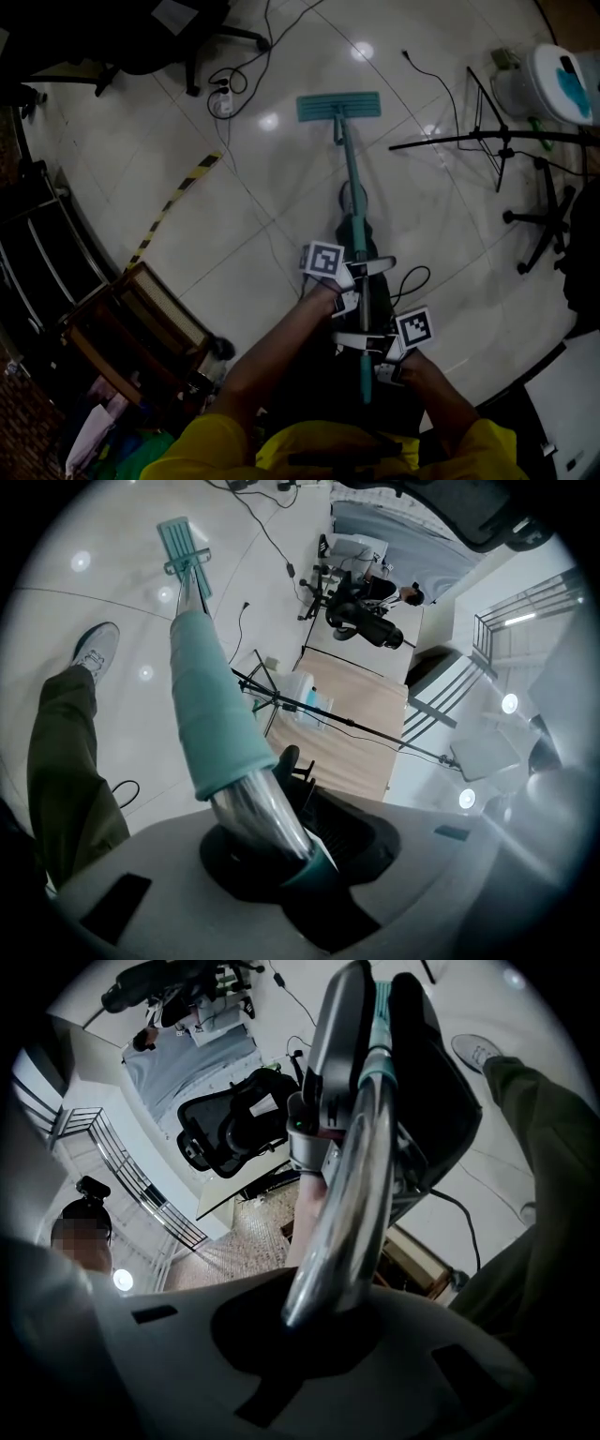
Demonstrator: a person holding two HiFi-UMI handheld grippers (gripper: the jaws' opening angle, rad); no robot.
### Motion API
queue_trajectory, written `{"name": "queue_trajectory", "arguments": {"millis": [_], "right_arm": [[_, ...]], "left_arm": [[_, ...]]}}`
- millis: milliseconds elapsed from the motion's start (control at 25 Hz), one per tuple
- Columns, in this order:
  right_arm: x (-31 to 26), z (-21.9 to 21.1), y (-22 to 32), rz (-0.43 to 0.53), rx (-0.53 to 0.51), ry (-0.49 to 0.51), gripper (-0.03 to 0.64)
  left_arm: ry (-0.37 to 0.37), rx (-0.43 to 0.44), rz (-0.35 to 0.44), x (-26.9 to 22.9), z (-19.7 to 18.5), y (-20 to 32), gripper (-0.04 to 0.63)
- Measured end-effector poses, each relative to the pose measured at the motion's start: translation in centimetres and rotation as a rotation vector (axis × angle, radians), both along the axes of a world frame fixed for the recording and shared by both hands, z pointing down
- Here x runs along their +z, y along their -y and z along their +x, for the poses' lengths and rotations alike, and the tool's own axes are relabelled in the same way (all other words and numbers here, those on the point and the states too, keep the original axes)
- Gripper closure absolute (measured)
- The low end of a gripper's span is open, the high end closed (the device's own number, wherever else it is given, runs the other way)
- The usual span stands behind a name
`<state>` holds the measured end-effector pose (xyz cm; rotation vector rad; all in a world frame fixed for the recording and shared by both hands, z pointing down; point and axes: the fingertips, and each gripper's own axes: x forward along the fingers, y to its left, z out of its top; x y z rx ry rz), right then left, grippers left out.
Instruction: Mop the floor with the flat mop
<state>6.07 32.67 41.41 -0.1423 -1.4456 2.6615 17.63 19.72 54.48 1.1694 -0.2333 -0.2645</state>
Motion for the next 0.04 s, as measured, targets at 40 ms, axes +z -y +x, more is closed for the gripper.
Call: {"name": "queue_trajectory", "arguments": {"millis": [40], "right_arm": [[0.07, 0.1, -0.22, -0.002, -0.001, -0.003, 0.614]], "left_arm": [[-0.001, 0.004, -0.003, 0.06, 0.14, -0.22, 0.486]]}}
